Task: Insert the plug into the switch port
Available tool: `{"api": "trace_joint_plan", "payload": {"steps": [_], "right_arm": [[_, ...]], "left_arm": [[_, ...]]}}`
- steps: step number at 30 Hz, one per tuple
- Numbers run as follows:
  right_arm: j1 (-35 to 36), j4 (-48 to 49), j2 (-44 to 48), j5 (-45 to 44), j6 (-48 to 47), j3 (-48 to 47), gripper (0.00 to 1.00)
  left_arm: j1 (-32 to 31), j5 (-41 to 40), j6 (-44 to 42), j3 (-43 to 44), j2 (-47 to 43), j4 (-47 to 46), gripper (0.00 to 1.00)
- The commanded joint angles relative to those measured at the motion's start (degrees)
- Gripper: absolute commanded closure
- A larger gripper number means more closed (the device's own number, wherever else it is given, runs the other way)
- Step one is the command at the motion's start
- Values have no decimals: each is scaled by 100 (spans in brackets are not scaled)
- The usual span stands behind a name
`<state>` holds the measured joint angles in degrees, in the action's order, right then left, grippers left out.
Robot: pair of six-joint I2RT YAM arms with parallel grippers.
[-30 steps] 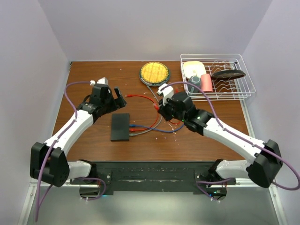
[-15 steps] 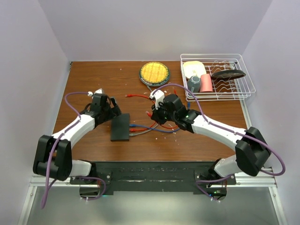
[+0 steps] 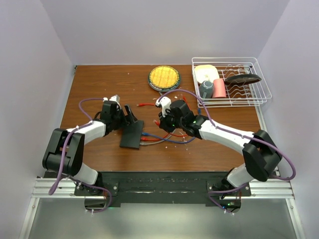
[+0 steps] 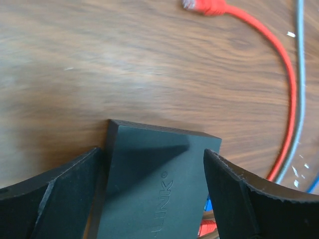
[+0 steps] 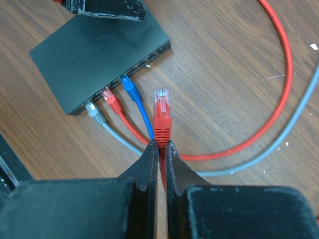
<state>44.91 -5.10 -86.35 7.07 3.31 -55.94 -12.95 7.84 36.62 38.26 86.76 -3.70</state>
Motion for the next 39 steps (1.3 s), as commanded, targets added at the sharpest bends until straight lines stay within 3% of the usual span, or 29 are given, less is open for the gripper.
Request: {"api": "trace_joint_plan", "payload": {"steps": [1,9,39], "right_arm": [[-8,132,-128,-74,-217,-303,100],[1,124,-699,-171,-470,-470,100],[36,1,-1622,-22,-823,-760,100]], "left_arm": [[-155,719,-217,-3,87,-587,13],[-313,1290,-392,234,411,-703,13],[-340,1308,-454,533,658,-350,13]]}}
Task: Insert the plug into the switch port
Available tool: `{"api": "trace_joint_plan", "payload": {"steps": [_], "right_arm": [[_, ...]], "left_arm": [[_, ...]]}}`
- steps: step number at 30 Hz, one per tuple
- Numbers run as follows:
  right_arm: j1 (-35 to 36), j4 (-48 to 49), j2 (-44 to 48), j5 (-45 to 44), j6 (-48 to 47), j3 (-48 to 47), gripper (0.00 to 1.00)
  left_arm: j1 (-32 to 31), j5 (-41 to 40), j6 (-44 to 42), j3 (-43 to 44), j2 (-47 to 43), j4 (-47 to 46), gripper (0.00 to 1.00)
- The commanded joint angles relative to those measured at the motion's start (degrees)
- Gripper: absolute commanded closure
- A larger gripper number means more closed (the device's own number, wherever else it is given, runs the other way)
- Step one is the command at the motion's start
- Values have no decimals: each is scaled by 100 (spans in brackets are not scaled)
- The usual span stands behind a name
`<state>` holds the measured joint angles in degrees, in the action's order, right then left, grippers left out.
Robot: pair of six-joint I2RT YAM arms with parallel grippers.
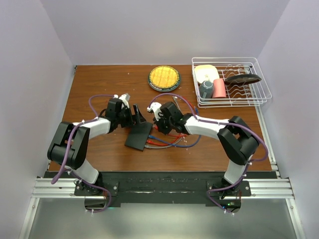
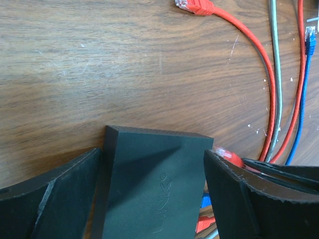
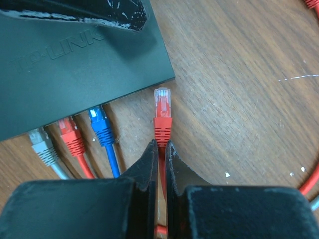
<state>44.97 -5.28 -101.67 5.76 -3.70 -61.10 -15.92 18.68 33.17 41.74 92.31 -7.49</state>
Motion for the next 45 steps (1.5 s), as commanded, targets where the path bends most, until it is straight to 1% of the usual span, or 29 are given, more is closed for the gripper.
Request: {"api": "trace_joint_plan", "payload": {"steps": [1,17,45], "right_arm": [[38,9,-116,136,-122,-253,100],[143,44,-239,364,-43,-402,100],[319,71,86,373,-60,-280,100]], "left_arm": [[-42,233,-100,186,111,28,13],[-51,321,-91,247,208,45,14],[-51,259,-170,239,331,89,14]]}}
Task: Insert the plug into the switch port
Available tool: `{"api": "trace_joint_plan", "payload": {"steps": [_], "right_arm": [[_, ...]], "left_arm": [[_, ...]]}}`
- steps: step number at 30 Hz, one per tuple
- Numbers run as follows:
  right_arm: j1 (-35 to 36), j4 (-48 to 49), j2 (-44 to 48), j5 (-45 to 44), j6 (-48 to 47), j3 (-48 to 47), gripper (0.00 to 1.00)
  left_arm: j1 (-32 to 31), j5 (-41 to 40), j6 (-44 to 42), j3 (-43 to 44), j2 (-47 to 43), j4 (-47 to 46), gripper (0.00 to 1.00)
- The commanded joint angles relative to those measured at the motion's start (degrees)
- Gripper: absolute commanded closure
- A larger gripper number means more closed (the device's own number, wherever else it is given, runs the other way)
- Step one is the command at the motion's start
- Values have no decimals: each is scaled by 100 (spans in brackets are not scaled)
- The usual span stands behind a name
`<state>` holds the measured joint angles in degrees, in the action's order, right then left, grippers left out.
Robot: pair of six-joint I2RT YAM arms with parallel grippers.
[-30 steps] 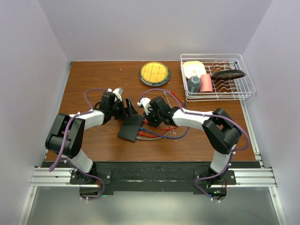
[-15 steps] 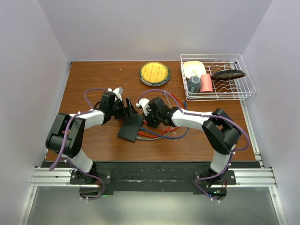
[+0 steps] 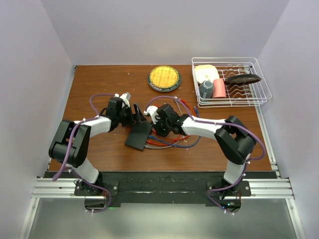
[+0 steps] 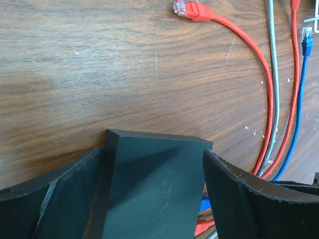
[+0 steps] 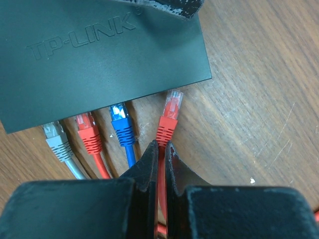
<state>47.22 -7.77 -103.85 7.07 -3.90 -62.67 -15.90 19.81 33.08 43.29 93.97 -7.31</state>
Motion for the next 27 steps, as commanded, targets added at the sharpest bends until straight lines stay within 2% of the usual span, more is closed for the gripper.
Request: {"api": "trace_joint_plan", "payload": {"steps": [1,17,27], "right_arm": [[94,337,330,233,-49,-105,100],[86,487,322,14,-76,-61,100],[94,1031,-3,58,-93,203,100]], "left_arm": [[-53,154,-162,83,174,72,14],[-62,189,-197,57,218,46,14],[-53,435,-372,57,315,-121,15]]}}
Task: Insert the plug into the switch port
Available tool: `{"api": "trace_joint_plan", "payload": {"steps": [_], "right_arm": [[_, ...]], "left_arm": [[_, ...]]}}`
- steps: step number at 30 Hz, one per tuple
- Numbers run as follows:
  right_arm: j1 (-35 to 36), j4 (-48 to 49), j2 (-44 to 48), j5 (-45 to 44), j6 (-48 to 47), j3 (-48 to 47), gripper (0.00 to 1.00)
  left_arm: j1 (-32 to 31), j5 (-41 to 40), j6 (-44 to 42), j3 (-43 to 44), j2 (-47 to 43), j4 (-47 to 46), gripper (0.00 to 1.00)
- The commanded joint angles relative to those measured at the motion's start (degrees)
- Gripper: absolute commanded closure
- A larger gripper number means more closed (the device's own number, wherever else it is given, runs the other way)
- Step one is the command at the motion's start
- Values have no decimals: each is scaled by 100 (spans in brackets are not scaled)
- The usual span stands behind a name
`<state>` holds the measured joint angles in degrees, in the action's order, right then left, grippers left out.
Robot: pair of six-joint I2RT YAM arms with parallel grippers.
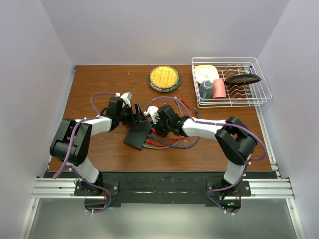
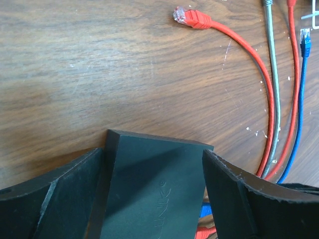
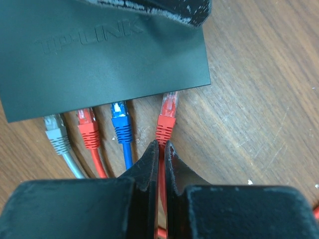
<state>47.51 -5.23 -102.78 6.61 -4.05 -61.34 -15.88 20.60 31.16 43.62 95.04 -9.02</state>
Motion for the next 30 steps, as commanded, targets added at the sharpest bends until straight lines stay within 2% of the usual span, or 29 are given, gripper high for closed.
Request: {"api": "trace_joint_plan", "payload": {"steps": [1,13,25,30], "right_arm": [[66,848,-119,95,-78,96,100],[66,1095,-119,-222,-166,8,100],[75,964,56,-64,-438,-9,100],[75,787,135,-283,-719,8,100]], "left_arm": [[-64,392,-215,24,234,-3,16],[-64,1042,-558,86,585,-241,34],[-100,1016,-777,165,577,-197,34],[-100,867,-892,217,568,-188,38]]}}
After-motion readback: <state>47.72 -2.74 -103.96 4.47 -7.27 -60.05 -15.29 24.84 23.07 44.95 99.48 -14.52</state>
